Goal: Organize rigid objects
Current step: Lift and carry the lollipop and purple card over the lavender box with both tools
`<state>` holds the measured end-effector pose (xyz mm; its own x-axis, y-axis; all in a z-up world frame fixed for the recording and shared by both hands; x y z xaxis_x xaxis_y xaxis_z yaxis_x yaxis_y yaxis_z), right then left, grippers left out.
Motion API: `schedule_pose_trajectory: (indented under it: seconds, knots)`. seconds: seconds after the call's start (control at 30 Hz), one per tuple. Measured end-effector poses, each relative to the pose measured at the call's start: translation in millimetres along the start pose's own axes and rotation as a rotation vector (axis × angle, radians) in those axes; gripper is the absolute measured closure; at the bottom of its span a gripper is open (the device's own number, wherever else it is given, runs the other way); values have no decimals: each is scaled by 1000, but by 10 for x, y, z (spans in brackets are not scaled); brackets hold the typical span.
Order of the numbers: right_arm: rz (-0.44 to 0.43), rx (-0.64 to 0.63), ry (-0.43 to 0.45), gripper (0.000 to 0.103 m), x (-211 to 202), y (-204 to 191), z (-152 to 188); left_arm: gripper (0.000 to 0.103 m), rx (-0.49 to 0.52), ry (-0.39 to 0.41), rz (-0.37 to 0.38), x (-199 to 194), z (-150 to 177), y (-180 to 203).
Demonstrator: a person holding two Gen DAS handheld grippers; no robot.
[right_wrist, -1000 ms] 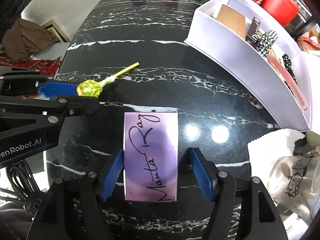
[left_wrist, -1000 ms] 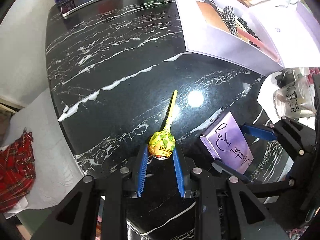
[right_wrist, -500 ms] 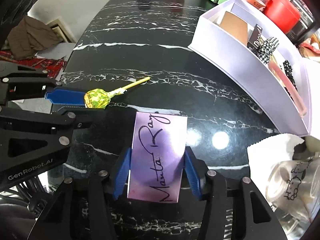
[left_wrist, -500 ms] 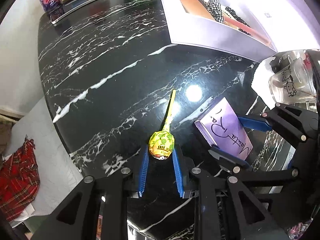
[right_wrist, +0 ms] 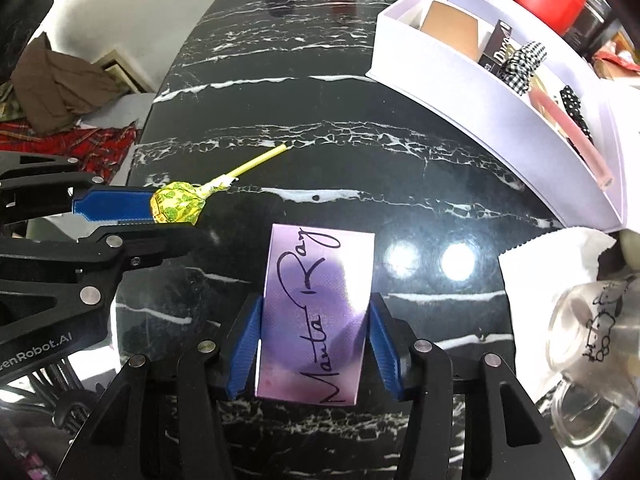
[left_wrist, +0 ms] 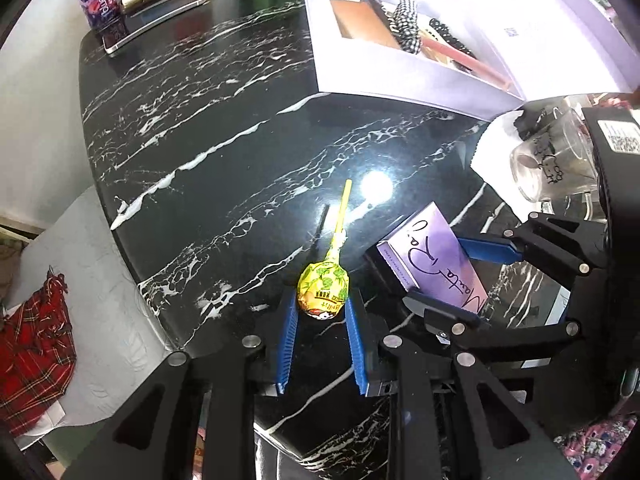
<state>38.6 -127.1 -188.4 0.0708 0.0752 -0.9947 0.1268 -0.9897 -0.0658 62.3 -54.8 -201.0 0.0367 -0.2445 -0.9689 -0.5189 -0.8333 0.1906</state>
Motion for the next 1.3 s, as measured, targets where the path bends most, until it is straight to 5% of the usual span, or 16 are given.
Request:
schedule_pose_trajectory:
  seconds: [0.67, 1.3]
  knots:
    - [11, 61, 49, 51, -433, 112, 157, 79, 53, 40, 17, -397, -20, 237]
    - [34, 107, 79, 51, -834, 576, -23, 79, 123, 89, -1, -600, -543, 540]
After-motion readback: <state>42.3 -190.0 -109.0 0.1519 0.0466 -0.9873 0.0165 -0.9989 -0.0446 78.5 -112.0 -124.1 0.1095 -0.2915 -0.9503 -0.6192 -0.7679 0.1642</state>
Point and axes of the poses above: each gripper's, at about its wrist camera, not at the fingertips, and x roughly the way its jaws point, y to its right, z to its underside, the point moved 2 cm from there along x, roughly the way its jaws point, and after that the axes turned 3 degrees about -y, right-handed, at the moved point
